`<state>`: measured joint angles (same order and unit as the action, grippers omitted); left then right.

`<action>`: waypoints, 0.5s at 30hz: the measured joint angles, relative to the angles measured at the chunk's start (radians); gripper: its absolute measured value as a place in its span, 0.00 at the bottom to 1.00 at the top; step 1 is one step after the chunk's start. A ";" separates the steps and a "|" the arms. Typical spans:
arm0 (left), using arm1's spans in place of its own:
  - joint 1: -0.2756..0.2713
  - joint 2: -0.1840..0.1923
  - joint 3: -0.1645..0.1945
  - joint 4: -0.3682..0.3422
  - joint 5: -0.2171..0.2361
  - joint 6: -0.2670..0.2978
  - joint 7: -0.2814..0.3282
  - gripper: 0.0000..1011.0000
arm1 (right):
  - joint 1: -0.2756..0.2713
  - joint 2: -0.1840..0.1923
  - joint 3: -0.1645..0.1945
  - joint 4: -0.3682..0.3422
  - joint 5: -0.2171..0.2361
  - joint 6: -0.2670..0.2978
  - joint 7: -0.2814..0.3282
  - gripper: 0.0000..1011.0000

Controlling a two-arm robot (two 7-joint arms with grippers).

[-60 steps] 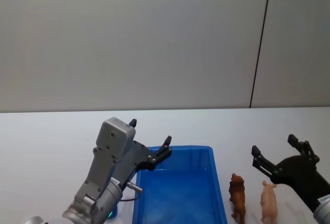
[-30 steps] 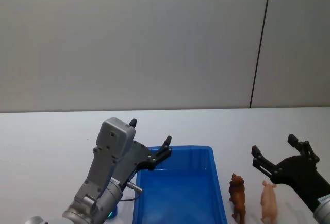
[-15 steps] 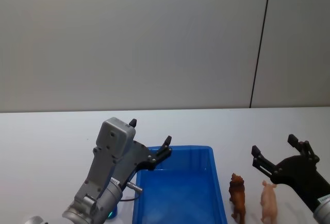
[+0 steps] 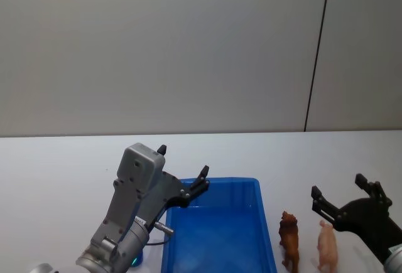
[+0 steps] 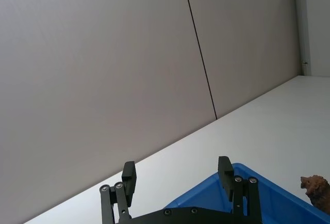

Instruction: Pick up the two dolls from the table and place them into the box.

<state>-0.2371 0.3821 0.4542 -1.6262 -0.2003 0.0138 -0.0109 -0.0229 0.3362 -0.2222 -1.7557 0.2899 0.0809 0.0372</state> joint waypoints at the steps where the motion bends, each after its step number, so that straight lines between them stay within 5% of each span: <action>1: 0.000 0.000 0.000 0.000 0.000 0.000 0.000 0.99 | -0.001 0.000 0.000 0.001 0.000 0.004 -0.002 0.99; 15: 0.000 0.000 0.000 0.000 0.000 0.000 0.000 0.99 | -0.029 -0.009 -0.004 0.026 -0.015 0.071 -0.063 0.99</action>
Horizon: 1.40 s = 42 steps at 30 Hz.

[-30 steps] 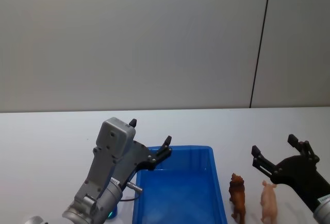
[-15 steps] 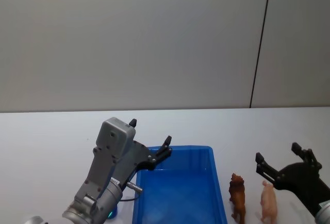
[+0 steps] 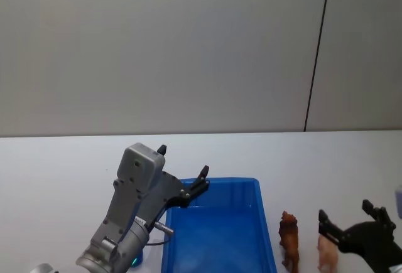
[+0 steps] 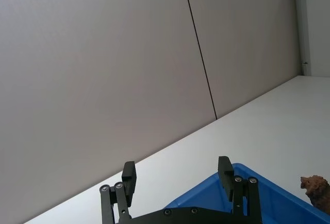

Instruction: Pick up the two dolls from the table and place them into the box.

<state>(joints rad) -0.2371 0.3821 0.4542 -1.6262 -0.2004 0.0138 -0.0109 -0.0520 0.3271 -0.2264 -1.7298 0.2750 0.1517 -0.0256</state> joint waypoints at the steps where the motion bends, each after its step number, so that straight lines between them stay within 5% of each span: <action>1: 0.000 0.000 0.000 0.000 0.000 0.000 0.000 0.99 | -0.002 -0.002 -0.001 0.003 -0.003 0.005 -0.005 0.99; 24: 0.000 0.000 0.000 0.000 0.000 0.000 0.000 0.99 | -0.005 -0.048 -0.030 0.073 -0.068 0.043 -0.041 0.99; 42: 0.000 0.000 0.000 0.000 0.000 0.000 0.000 0.99 | -0.009 -0.067 -0.032 0.114 -0.077 0.045 -0.055 0.99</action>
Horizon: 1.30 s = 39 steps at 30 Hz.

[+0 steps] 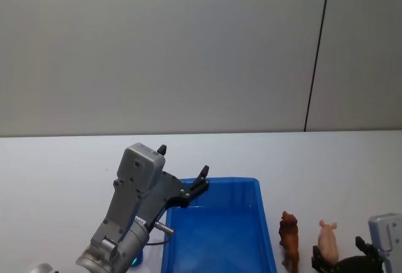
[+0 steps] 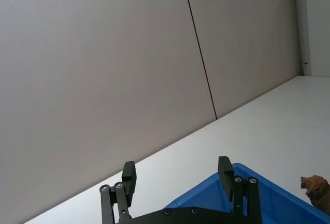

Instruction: Pick up the two dolls from the table and place them into the box.

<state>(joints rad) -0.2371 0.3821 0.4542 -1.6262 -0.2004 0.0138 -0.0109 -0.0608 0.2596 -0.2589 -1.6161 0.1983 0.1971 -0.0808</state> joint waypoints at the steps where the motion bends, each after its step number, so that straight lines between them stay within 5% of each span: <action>1: 0.000 0.000 0.000 0.000 0.000 0.000 0.000 0.99 | 0.000 -0.001 0.000 0.003 0.000 -0.001 0.000 0.99; 14: 0.000 0.000 0.000 0.000 0.000 0.000 0.000 0.99 | -0.003 -0.009 0.004 0.017 0.004 -0.012 0.001 0.96; 32: 0.000 0.000 0.000 0.000 0.000 0.000 0.000 0.99 | -0.007 -0.012 0.017 0.027 0.022 -0.035 0.007 0.42; 39: 0.000 0.000 0.000 0.000 0.000 0.000 0.000 0.99 | -0.005 -0.014 0.021 0.032 0.029 -0.037 0.018 0.38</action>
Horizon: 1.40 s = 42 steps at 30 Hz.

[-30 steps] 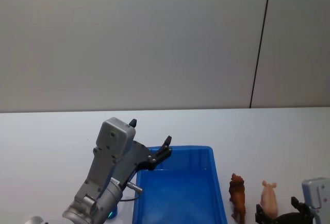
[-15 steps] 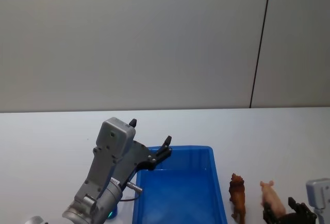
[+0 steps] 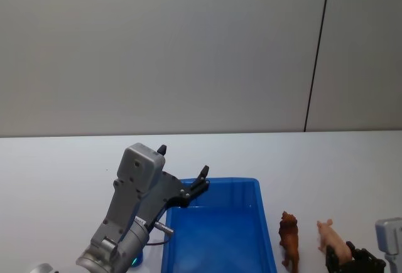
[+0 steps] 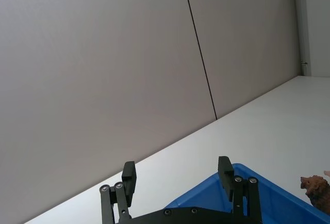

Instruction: Pick up the two dolls from the table and place them into the box.

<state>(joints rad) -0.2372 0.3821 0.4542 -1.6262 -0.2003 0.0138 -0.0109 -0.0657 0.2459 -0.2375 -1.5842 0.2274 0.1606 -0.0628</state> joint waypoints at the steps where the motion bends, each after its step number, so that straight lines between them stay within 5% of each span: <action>1: 0.000 0.000 0.000 0.000 0.000 0.000 0.000 0.99 | 0.000 0.000 0.001 0.000 0.000 -0.001 0.002 0.38; 19: 0.000 0.000 0.000 0.000 0.000 0.000 0.000 0.99 | 0.004 0.004 0.008 -0.073 -0.038 -0.055 0.036 0.38; 30: 0.000 0.000 0.000 0.000 0.000 0.000 0.000 0.99 | 0.050 -0.015 0.000 -0.141 -0.055 -0.071 0.123 0.38; 42: 0.000 0.000 0.000 0.000 0.000 0.000 0.000 0.99 | 0.127 -0.071 -0.033 -0.113 -0.055 -0.020 0.261 0.38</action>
<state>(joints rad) -0.2372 0.3821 0.4542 -1.6262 -0.2003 0.0138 -0.0109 0.0611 0.1749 -0.2701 -1.6968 0.1724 0.1404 0.1979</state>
